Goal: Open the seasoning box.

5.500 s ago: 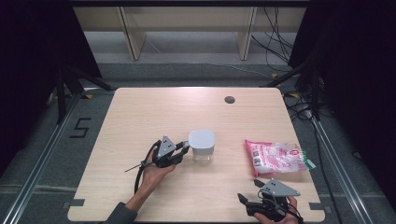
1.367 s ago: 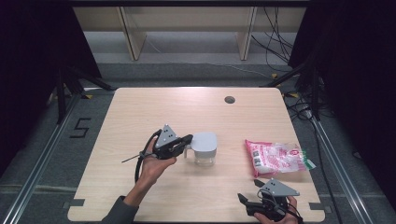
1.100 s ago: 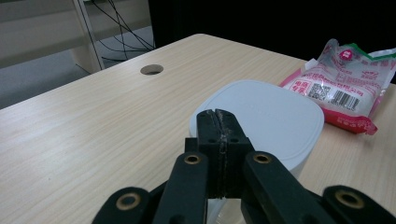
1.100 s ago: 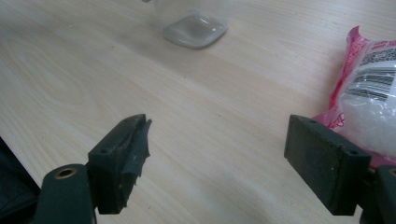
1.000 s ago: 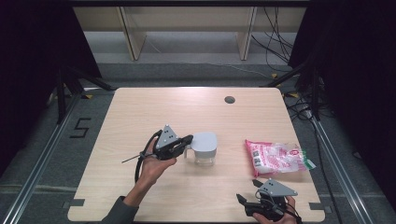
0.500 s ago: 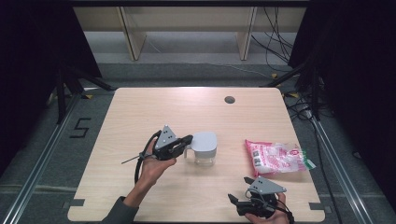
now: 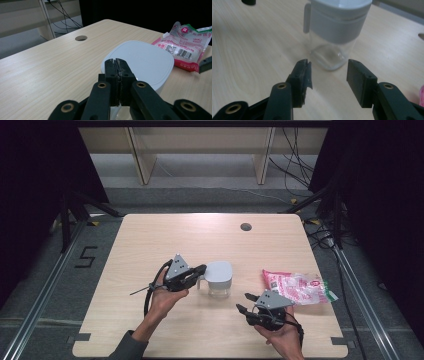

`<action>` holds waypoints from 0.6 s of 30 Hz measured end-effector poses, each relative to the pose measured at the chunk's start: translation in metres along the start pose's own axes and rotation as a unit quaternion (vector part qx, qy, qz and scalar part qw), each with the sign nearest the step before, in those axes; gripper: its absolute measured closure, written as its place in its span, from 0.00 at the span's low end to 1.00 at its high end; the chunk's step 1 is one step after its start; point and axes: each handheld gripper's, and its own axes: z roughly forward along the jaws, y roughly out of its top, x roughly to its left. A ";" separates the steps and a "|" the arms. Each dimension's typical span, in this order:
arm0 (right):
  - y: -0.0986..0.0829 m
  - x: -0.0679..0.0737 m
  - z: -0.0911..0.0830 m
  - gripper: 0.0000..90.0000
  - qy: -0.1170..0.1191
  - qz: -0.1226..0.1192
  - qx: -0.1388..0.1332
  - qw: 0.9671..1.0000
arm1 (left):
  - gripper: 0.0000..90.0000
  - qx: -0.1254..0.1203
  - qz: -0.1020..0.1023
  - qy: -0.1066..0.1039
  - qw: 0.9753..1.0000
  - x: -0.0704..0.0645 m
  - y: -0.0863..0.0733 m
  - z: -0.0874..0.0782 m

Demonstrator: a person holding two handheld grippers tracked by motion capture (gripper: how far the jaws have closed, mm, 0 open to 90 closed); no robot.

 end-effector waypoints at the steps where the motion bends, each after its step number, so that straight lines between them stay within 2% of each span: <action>1: 0.005 -0.003 0.002 0.64 -0.005 -0.003 -0.009 1.000 | 0.98 -0.001 0.003 0.001 1.000 0.000 0.000 0.000; 3: 0.007 -0.005 0.002 0.66 -0.007 -0.007 -0.010 1.000 | 0.98 0.000 0.000 0.000 1.000 0.000 0.000 0.000; 4: 0.009 -0.008 0.003 0.69 -0.011 -0.023 -0.014 1.000 | 0.98 0.000 0.000 0.000 1.000 0.000 0.000 0.000; 5: 0.011 -0.009 0.003 0.72 -0.012 -0.007 -0.009 1.000 | 0.98 0.001 0.003 0.000 1.000 0.001 0.000 0.000; 6: 0.012 -0.011 0.003 0.75 -0.013 -0.010 -0.013 1.000 | 0.98 0.001 0.002 -0.001 1.000 0.001 0.000 0.000; 7: 0.014 -0.013 0.004 0.78 -0.010 0.003 -0.017 1.000 | 0.97 0.000 0.002 -0.001 1.000 0.001 0.000 -0.001; 10: 0.015 -0.017 0.005 0.78 -0.012 -0.001 -0.021 1.000 | 0.98 0.000 0.002 -0.001 1.000 0.001 0.000 0.000; 13: 0.016 -0.021 0.006 0.80 -0.013 0.012 -0.020 1.000 | 0.97 -0.001 0.002 0.000 1.000 0.001 0.000 0.000; 16: 0.018 -0.025 0.008 0.87 -0.011 0.009 -0.022 1.000 | 0.98 -0.001 0.002 -0.002 1.000 0.001 0.000 0.000; 18: 0.020 -0.023 0.009 0.89 -0.006 0.018 -0.016 1.000 | 0.98 -0.001 0.001 0.000 1.000 0.001 -0.001 -0.001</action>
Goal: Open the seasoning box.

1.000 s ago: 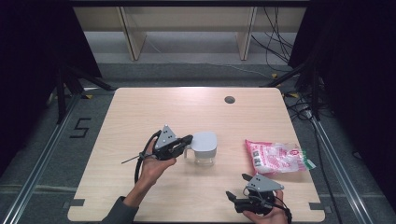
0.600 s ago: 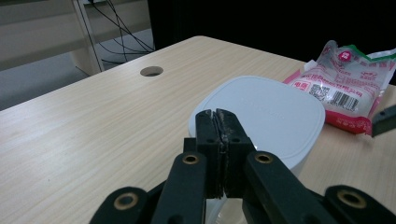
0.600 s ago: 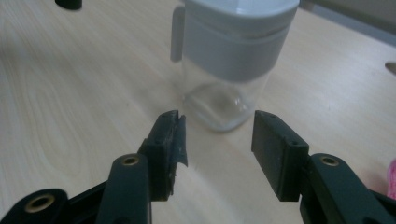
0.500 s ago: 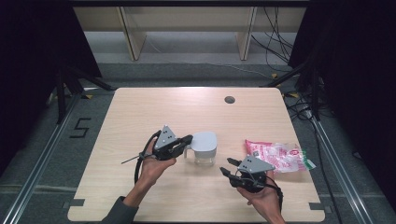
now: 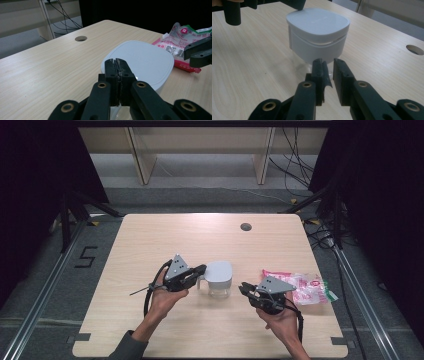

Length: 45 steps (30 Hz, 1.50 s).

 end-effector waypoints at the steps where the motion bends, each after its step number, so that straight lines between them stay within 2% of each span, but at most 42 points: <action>1: 0.001 0.000 0.001 0.91 0.001 -0.003 0.000 1.000 | 0.98 0.000 0.000 0.000 1.000 0.000 0.000 0.000; 2: 0.002 0.000 0.002 0.92 0.006 -0.009 -0.004 1.000 | 0.98 -0.001 0.001 -0.001 1.000 0.000 0.000 0.000; 4: 0.003 -0.001 0.002 0.93 0.001 -0.010 -0.006 1.000 | 0.98 -0.002 0.000 -0.001 1.000 0.000 0.000 0.000; 5: 0.003 -0.003 0.003 0.94 -0.001 -0.020 -0.008 1.000 | 0.97 -0.003 0.000 -0.003 1.000 0.000 0.000 0.001; 7: 0.003 -0.001 0.004 0.96 -0.005 -0.007 -0.007 1.000 | 0.98 -0.003 0.001 -0.001 1.000 0.000 0.000 0.000; 8: 0.003 -0.004 0.006 0.97 -0.006 -0.012 -0.011 1.000 | 0.98 -0.003 0.001 -0.002 1.000 0.000 0.000 0.001; 10: 0.004 -0.004 0.007 0.98 0.001 -0.011 0.001 1.000 | 0.98 -0.003 -0.002 -0.002 1.000 0.000 -0.001 0.000; 16: 0.009 -0.004 0.010 0.99 -0.001 -0.020 0.001 1.000 | 0.98 0.000 -0.003 0.001 1.000 0.000 0.000 0.000; 18: 0.010 -0.004 0.013 1.00 -0.002 -0.021 0.003 1.000 | 0.98 0.000 0.003 0.001 1.000 0.000 0.000 -0.001; 19: 0.010 -0.005 0.014 1.00 -0.001 -0.031 0.002 1.000 | 0.98 -0.001 0.003 0.001 1.000 0.000 0.000 -0.001; 23: 0.011 -0.004 0.016 1.00 0.002 -0.022 0.010 1.000 | 0.98 -0.001 0.000 0.002 1.000 0.000 -0.001 -0.001; 26: 0.011 -0.004 0.017 1.00 0.004 -0.026 0.010 1.000 | 0.98 0.000 0.004 0.003 1.000 0.001 -0.001 -0.001; 27: 0.011 -0.003 0.019 1.00 0.005 -0.016 0.015 1.000 | 0.98 0.000 0.003 0.003 1.000 0.001 -0.001 -0.001; 28: 0.012 -0.004 0.019 1.00 0.000 -0.023 0.010 1.000 | 0.98 0.000 0.003 0.003 1.000 0.001 -0.001 -0.001; 31: 0.012 -0.004 0.020 1.00 0.010 -0.019 0.015 1.000 | 0.98 0.000 0.002 0.003 1.000 0.001 -0.001 -0.001; 32: 0.013 -0.004 0.021 1.00 0.002 -0.023 0.009 1.000 | 0.98 0.000 0.003 0.003 1.000 0.001 -0.001 -0.001; 34: 0.013 -0.004 0.022 1.00 0.004 -0.020 0.010 1.000 | 0.98 0.001 0.004 0.004 1.000 0.001 -0.001 -0.001; 35: 0.013 -0.004 0.023 1.00 0.013 -0.018 0.018 1.000 | 0.98 0.001 0.004 0.004 1.000 0.001 -0.001 -0.001; 36: 0.013 -0.004 0.023 1.00 0.005 -0.021 0.015 1.000 | 0.98 0.001 0.003 0.003 1.000 0.001 -0.001 -0.002; 39: 0.014 -0.004 0.024 1.00 0.005 -0.018 0.010 1.000 | 0.98 0.001 0.003 0.003 1.000 0.001 -0.001 -0.001; 43: 0.017 -0.003 0.026 1.00 0.011 -0.031 0.009 0.999 | 0.98 0.001 0.003 0.002 1.000 0.002 -0.001 -0.002; 44: 0.017 -0.001 0.026 1.00 0.009 -0.020 0.013 1.000 | 0.98 0.001 0.003 0.003 1.000 0.002 -0.001 -0.002; 45: 0.020 -0.001 0.026 1.00 0.008 -0.026 0.013 1.000 | 0.98 0.001 0.003 0.004 1.000 0.001 -0.001 -0.002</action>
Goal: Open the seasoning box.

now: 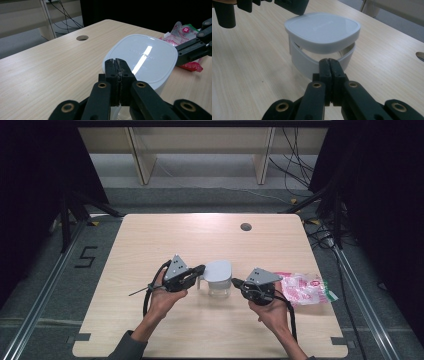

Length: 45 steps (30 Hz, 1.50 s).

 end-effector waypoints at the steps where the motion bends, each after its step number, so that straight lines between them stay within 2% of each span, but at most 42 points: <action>1: 0.000 0.000 0.000 1.00 0.000 0.000 0.000 1.000 | 0.98 0.000 0.000 0.000 1.000 0.000 0.000 0.000; 4: 0.002 0.003 0.002 1.00 0.002 0.002 0.004 1.000 | 0.98 0.000 0.000 -0.001 1.000 0.000 0.000 0.000; 10: 0.005 0.003 0.003 1.00 0.001 -0.012 -0.002 1.000 | 0.98 -0.001 -0.005 0.000 1.000 0.000 -0.001 0.000; 14: 0.007 0.004 0.001 1.00 -0.001 -0.006 -0.002 1.000 | 0.96 -0.002 -0.009 -0.001 1.000 0.001 -0.001 -0.001; 15: 0.008 0.003 0.002 1.00 -0.002 -0.019 -0.004 1.000 | 0.95 -0.002 -0.009 -0.001 1.000 0.001 -0.001 -0.001; 16: 0.008 0.003 0.002 1.00 -0.002 -0.019 -0.004 1.000 | 0.95 -0.002 -0.007 0.000 1.000 0.002 -0.001 -0.001; 17: 0.009 0.005 0.002 1.00 -0.006 -0.012 -0.002 1.000 | 0.93 -0.003 -0.013 0.000 1.000 0.001 -0.001 -0.001; 20: 0.010 0.007 0.001 1.00 -0.005 -0.007 0.000 1.000 | 0.91 -0.003 -0.009 0.000 1.000 0.002 -0.001 -0.002; 22: 0.014 0.007 0.002 1.00 -0.002 -0.023 -0.007 1.000 | 0.85 -0.007 -0.018 0.000 1.000 0.003 0.000 -0.003; 28: 0.019 0.008 0.001 1.00 -0.003 -0.028 -0.010 1.000 | 0.72 -0.013 -0.026 0.001 1.000 0.004 0.003 -0.008; 29: 0.019 0.009 0.002 1.00 -0.005 -0.021 -0.013 1.000 | 0.70 -0.013 -0.030 0.004 0.999 0.004 0.003 -0.011; 31: 0.022 0.009 0.003 1.00 0.000 -0.032 -0.015 0.999 | 0.66 -0.012 -0.027 0.002 1.000 0.005 0.003 -0.012; 37: 0.028 0.013 0.005 1.00 0.001 -0.030 -0.017 0.999 | 0.56 0.002 -0.033 0.004 0.999 0.008 -0.005 -0.019; 38: 0.030 0.013 0.006 1.00 0.007 -0.036 -0.018 0.999 | 0.55 0.009 -0.034 0.005 0.999 0.008 -0.007 -0.021; 41: 0.031 0.015 0.007 1.00 0.002 -0.029 -0.024 0.999 | 0.54 0.013 -0.039 0.013 0.999 0.010 -0.011 -0.025; 42: 0.034 0.015 0.007 1.00 0.009 -0.038 -0.023 0.999 | 0.54 0.018 -0.037 0.014 0.999 0.010 -0.014 -0.028; 45: 0.036 0.017 0.009 1.00 0.005 -0.037 -0.028 0.999 | 0.52 0.021 -0.037 0.014 0.999 0.011 -0.017 -0.029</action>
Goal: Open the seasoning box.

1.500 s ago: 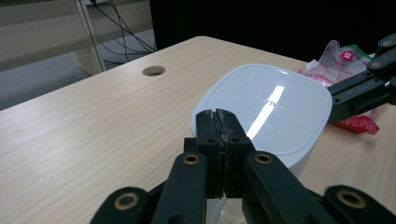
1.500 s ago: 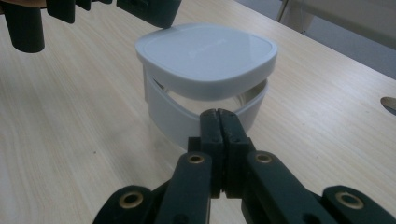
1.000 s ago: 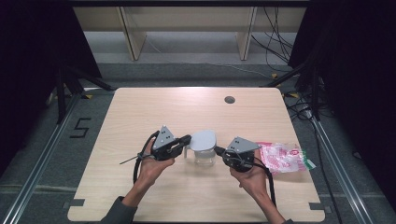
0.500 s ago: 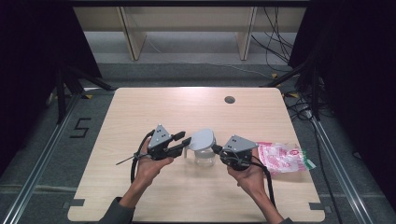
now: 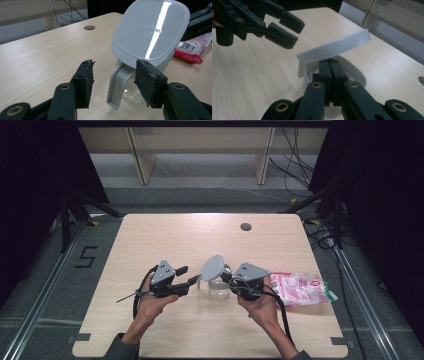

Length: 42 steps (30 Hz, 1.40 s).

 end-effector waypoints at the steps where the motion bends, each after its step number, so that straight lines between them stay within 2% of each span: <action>1: 0.001 0.001 0.000 1.00 0.000 0.002 0.000 1.000 | 0.52 0.001 -0.004 0.002 1.000 0.000 -0.002 -0.001; 2: 0.003 0.001 0.001 1.00 0.004 -0.004 -0.001 1.000 | 0.52 0.003 -0.004 0.000 1.000 -0.001 -0.003 -0.002; 8: 0.008 0.005 0.004 1.00 0.002 -0.001 -0.008 1.000 | 0.49 0.011 -0.006 -0.001 1.000 -0.004 -0.009 -0.004; 10: 0.011 0.007 0.005 1.00 0.009 -0.002 -0.006 1.000 | 0.48 0.015 -0.001 -0.003 1.000 -0.006 -0.013 -0.005; 13: 0.011 0.008 0.006 1.00 0.008 0.001 -0.010 1.000 | 0.48 0.020 0.000 0.000 1.000 -0.007 -0.015 -0.006; 18: 0.014 0.010 0.011 0.99 0.014 -0.017 -0.011 1.000 | 0.46 0.023 -0.005 -0.001 1.000 -0.008 -0.018 -0.007; 19: 0.014 0.011 0.011 0.99 0.016 -0.010 -0.008 1.000 | 0.46 0.022 -0.005 -0.002 1.000 -0.008 -0.018 -0.007; 23: 0.016 0.014 0.014 0.99 0.022 -0.013 -0.011 1.000 | 0.45 0.025 -0.002 -0.002 1.000 -0.009 -0.019 -0.006; 26: 0.017 0.015 0.013 0.98 0.017 -0.005 -0.010 1.000 | 0.45 0.024 -0.006 -0.004 1.000 -0.010 -0.020 -0.006; 28: 0.016 0.015 0.013 0.98 0.020 -0.011 -0.011 1.000 | 0.44 0.024 -0.004 -0.005 1.000 -0.010 -0.020 -0.006; 31: 0.015 0.013 0.012 0.95 0.019 -0.010 -0.012 1.000 | 0.44 0.027 -0.006 -0.003 1.000 -0.011 -0.020 -0.006; 33: 0.012 0.013 0.010 0.93 0.015 0.006 -0.007 1.000 | 0.43 0.030 -0.004 -0.002 1.000 -0.012 -0.020 -0.005; 35: 0.011 0.012 0.010 0.92 0.017 -0.001 -0.008 1.000 | 0.42 0.031 -0.002 -0.004 1.000 -0.012 -0.021 -0.005; 38: 0.004 0.010 0.006 0.84 0.008 0.023 -0.006 1.000 | 0.41 0.032 -0.003 -0.003 0.999 -0.014 -0.021 -0.005; 40: 0.003 0.008 0.005 0.81 0.006 0.020 -0.008 1.000 | 0.41 0.033 0.000 -0.005 0.999 -0.015 -0.021 -0.006; 41: 0.000 0.005 0.002 0.80 -0.004 0.019 -0.011 1.000 | 0.41 0.032 -0.001 -0.011 0.999 -0.015 -0.022 -0.005; 42: -0.002 0.003 0.000 0.78 0.001 0.024 -0.010 1.000 | 0.40 0.033 -0.001 -0.013 0.999 -0.016 -0.023 -0.005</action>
